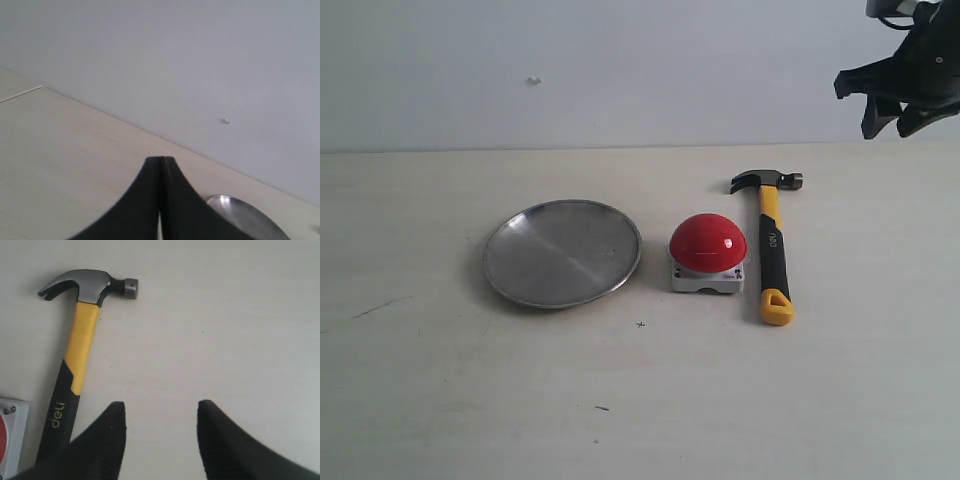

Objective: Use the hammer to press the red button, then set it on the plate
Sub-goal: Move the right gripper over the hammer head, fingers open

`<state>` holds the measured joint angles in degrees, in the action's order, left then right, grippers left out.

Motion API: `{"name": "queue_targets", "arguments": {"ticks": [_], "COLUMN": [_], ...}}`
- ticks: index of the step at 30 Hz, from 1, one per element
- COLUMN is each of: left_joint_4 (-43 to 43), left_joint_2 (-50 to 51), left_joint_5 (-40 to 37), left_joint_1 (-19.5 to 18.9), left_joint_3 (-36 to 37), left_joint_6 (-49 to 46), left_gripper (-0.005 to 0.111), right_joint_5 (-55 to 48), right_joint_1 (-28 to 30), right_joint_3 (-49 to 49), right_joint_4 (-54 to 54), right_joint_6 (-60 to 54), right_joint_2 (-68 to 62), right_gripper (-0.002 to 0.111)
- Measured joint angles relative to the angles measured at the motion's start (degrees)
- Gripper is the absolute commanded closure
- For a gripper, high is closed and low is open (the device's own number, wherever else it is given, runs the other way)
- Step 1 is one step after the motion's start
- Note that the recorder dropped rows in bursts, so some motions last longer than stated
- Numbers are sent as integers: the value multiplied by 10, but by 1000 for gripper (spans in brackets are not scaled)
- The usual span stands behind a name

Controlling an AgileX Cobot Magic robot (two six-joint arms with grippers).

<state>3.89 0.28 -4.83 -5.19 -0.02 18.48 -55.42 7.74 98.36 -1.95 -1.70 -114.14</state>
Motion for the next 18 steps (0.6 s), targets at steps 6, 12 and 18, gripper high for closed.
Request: {"name": "queue_targets", "arguments": {"ticks": [6,12,18], "left_joint_4": [0,0,0], "left_joint_2": [0,0,0], "left_joint_5": [0,0,0], "left_joint_1": [0,0,0], "left_joint_3": [0,0,0], "left_joint_6": [0,0,0], "left_gripper": [107,107,107], "right_joint_5": [-23,-65,-23], "right_joint_1": [0,0,0], "right_joint_3": [20,95,101], "right_joint_4": [20,68,-19], "right_joint_6": [29,80,52], "right_joint_2": [-41,-87,-119], "right_gripper": [54,54,54]}}
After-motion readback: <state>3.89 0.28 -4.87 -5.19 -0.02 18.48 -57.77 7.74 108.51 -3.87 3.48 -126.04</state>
